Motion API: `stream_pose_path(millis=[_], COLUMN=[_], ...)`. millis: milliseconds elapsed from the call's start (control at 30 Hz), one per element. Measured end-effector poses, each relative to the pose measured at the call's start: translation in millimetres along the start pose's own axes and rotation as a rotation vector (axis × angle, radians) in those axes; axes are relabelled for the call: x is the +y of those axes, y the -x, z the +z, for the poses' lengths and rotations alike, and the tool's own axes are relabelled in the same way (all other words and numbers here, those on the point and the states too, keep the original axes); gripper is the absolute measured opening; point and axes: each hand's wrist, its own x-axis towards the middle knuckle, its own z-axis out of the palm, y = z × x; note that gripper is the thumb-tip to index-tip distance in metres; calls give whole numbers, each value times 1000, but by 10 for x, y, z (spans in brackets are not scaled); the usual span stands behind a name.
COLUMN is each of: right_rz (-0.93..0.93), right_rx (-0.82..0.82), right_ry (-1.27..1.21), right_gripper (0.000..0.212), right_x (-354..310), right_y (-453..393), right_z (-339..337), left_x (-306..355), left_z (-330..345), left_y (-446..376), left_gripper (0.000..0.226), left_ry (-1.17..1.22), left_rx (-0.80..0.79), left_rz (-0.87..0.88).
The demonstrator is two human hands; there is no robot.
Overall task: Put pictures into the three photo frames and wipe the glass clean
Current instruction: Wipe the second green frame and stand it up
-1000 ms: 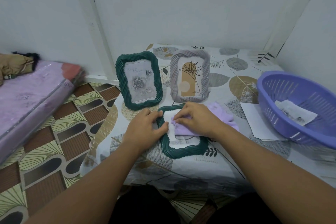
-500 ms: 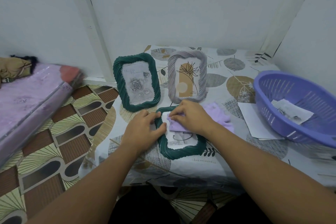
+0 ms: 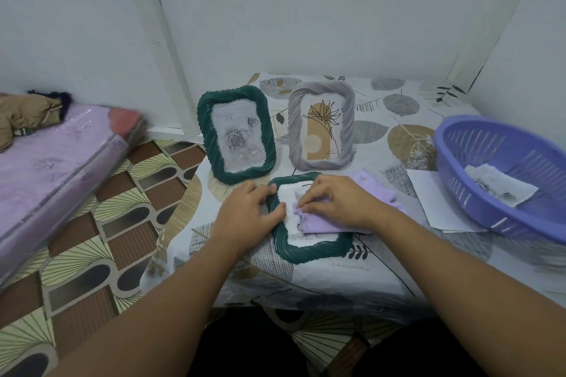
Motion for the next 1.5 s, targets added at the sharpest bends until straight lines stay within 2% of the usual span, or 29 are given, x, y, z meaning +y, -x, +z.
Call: stream_pose_path(millis=[133,333,500,667,867,1067,1133,1233,1300,1400,1500], right_rz=[10,-1,14,1,13,9,35,175,200,184,191], right_rx=[56,-20,45,-44,38,-35,14,196,271,271,266], right_ry=[50,-25,21,-36,18,-40,-121,-512,-692,-718,-654], right_gripper=[14,12,12,11,13,12,13,15,15,15,15], right_x=[-37,12,-18,-23,-59,-4,8,24,59,87,124], right_y=[-118,53,-57,91,14,160,163,198,227,237,188], right_z=[38,-46,17,-57,17,-54,-52,-95,-143,-170,-138], left_x=[-2,2,9,7,8,13,11,-1,-1,6,15], left_z=[3,2,7,-2,-9,-12,-9,-6,-8,-20,-28], left_y=[1,4,4,5,15,5,11,7,1,-6,1], left_gripper=[68,64,64,69,63,63,62,60,58,51,55], left_ry=[-4,5,2,10,11,10,14,9,-6,-16,-21], left_rx=[1,4,1,6,5,-8,-6,-16,-25,-24,-34], left_rz=[-6,-7,-10,-16,-18,-22,-22,-15,-3,9,26])
